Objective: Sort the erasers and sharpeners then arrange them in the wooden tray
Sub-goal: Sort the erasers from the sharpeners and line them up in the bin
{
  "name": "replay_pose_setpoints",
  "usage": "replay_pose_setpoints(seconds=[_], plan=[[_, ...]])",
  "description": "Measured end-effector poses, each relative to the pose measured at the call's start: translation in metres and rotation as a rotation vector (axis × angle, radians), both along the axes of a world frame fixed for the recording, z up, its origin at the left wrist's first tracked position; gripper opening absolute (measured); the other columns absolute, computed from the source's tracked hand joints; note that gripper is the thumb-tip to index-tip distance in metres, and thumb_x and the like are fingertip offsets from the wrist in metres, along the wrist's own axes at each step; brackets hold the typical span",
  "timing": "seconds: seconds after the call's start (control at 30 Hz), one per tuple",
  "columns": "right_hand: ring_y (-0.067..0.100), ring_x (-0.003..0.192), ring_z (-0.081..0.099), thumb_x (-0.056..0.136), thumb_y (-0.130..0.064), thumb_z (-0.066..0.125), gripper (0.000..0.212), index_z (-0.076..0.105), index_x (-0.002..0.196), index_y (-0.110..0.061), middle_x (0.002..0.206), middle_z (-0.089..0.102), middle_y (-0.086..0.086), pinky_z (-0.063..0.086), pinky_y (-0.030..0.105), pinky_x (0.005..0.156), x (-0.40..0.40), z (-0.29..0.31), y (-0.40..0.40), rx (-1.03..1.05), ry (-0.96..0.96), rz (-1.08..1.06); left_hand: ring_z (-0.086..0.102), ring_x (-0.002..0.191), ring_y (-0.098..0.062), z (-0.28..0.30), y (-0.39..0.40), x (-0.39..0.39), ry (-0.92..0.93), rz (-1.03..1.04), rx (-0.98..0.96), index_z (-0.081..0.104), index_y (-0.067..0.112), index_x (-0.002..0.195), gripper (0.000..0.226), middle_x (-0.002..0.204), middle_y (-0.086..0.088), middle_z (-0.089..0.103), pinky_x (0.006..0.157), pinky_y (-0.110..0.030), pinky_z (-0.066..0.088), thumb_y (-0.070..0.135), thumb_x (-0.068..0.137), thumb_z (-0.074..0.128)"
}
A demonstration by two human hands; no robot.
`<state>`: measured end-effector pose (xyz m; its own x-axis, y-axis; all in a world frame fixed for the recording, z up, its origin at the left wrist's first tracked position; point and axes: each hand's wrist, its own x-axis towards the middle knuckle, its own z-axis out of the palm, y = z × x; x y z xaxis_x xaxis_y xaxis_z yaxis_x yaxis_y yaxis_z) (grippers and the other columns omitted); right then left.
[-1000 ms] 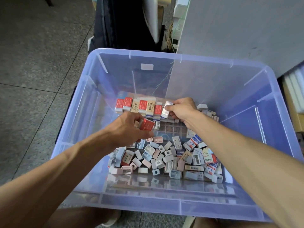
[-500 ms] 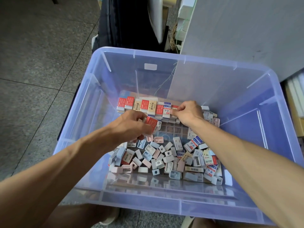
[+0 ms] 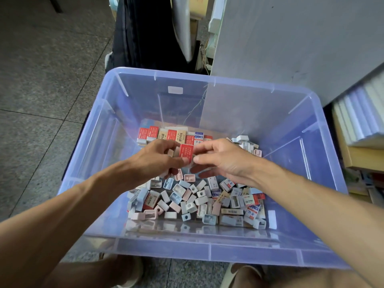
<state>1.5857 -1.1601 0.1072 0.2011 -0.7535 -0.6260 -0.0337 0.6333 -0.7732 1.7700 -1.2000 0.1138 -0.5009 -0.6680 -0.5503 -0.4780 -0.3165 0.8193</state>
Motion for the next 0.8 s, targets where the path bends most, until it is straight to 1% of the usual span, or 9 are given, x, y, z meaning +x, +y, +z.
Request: replay_pose_setpoints(seconds=[0.1, 0.17, 0.27, 0.33, 0.4, 0.53, 0.67, 0.7, 0.8], plan=[[0.020, 0.069, 0.068, 0.092, 0.006, 0.063, 0.015, 0.067, 0.101, -0.005, 0.081, 0.071, 0.011, 0.059, 0.030, 0.067, 0.003, -0.005, 0.004, 0.022, -0.050, -0.095, 0.057, 0.061, -0.016, -0.003, -0.001, -0.001, 0.056, 0.061, 0.068, 0.058, 0.015, 0.116, 0.024, 0.080, -0.010, 0.061, 0.052, -0.027, 0.044, 0.012, 0.092, 0.065], [0.019, 0.065, 0.067, 0.092, 0.005, 0.063, 0.013, 0.067, 0.098, -0.006, 0.081, 0.070, 0.010, 0.058, 0.029, 0.063, 0.003, -0.007, 0.006, 0.036, -0.028, -0.103, 0.056, 0.062, -0.019, -0.004, -0.001, -0.002, 0.057, 0.072, 0.081, 0.058, 0.016, 0.114, 0.023, 0.081, -0.012, 0.061, 0.051, -0.028, 0.042, 0.010, 0.092, 0.064], [0.016, 0.062, 0.063, 0.090, 0.001, 0.062, 0.009, 0.067, 0.091, -0.005, 0.076, 0.065, 0.007, 0.055, 0.028, 0.059, -0.002, -0.008, 0.006, 0.040, 0.084, -0.114, 0.056, 0.062, -0.022, -0.007, -0.004, -0.005, 0.020, 0.129, 0.105, 0.056, 0.008, 0.107, 0.012, 0.081, -0.016, 0.061, 0.052, -0.031, 0.041, 0.008, 0.095, 0.059], [0.015, 0.061, 0.061, 0.089, 0.000, 0.060, 0.009, 0.068, 0.093, -0.002, 0.072, 0.063, 0.006, 0.055, 0.027, 0.060, -0.011, -0.013, 0.003, 0.044, 0.207, -0.176, 0.057, 0.061, -0.021, -0.010, -0.006, -0.005, -0.049, 0.153, 0.089, 0.056, 0.004, 0.100, 0.005, 0.081, -0.016, 0.060, 0.054, -0.032, 0.044, 0.009, 0.097, 0.056], [0.016, 0.063, 0.065, 0.089, -0.001, 0.063, 0.011, 0.069, 0.099, -0.004, 0.075, 0.069, 0.009, 0.055, 0.026, 0.061, -0.023, -0.025, -0.005, 0.060, 0.343, -0.292, 0.058, 0.061, -0.020, -0.011, -0.007, -0.005, -0.102, 0.140, 0.069, 0.057, 0.003, 0.096, 0.006, 0.080, -0.015, 0.061, 0.054, -0.031, 0.046, 0.009, 0.098, 0.055], [0.015, 0.063, 0.069, 0.086, -0.006, 0.075, 0.010, 0.070, 0.094, -0.008, 0.076, 0.074, 0.009, 0.055, 0.022, 0.055, -0.035, -0.051, -0.027, 0.065, 0.538, -0.519, 0.057, 0.056, -0.015, -0.011, -0.005, -0.005, -0.143, 0.080, 0.028, 0.058, 0.004, 0.097, 0.008, 0.076, -0.013, 0.061, 0.050, -0.026, 0.043, 0.012, 0.097, 0.057], [0.016, 0.071, 0.072, 0.086, -0.010, 0.076, 0.010, 0.070, 0.093, -0.007, 0.078, 0.073, 0.007, 0.062, 0.032, 0.074, -0.026, -0.068, -0.035, 0.033, 0.580, -0.471, 0.057, 0.055, -0.013, -0.014, -0.005, -0.002, -0.155, 0.062, -0.005, 0.059, 0.006, 0.100, 0.007, 0.072, -0.010, 0.063, 0.050, -0.024, 0.043, 0.012, 0.098, 0.056], [0.017, 0.073, 0.073, 0.086, -0.011, 0.077, 0.008, 0.069, 0.088, -0.009, 0.076, 0.073, 0.006, 0.062, 0.035, 0.078, -0.023, -0.072, -0.034, 0.023, 0.592, -0.450, 0.057, 0.052, -0.010, -0.014, -0.005, -0.002, -0.156, 0.061, -0.014, 0.059, 0.006, 0.100, 0.007, 0.068, -0.008, 0.063, 0.048, -0.022, 0.043, 0.013, 0.098, 0.056], [0.019, 0.077, 0.073, 0.088, -0.020, 0.076, 0.021, 0.067, 0.069, -0.019, 0.073, 0.073, 0.002, 0.061, 0.039, 0.082, -0.023, -0.076, -0.032, -0.034, 0.711, -0.319, 0.056, 0.050, -0.006, -0.015, -0.004, -0.003, -0.159, 0.025, -0.020, 0.059, 0.007, 0.100, 0.008, 0.067, -0.006, 0.062, 0.047, -0.021, 0.043, 0.014, 0.099, 0.056]])
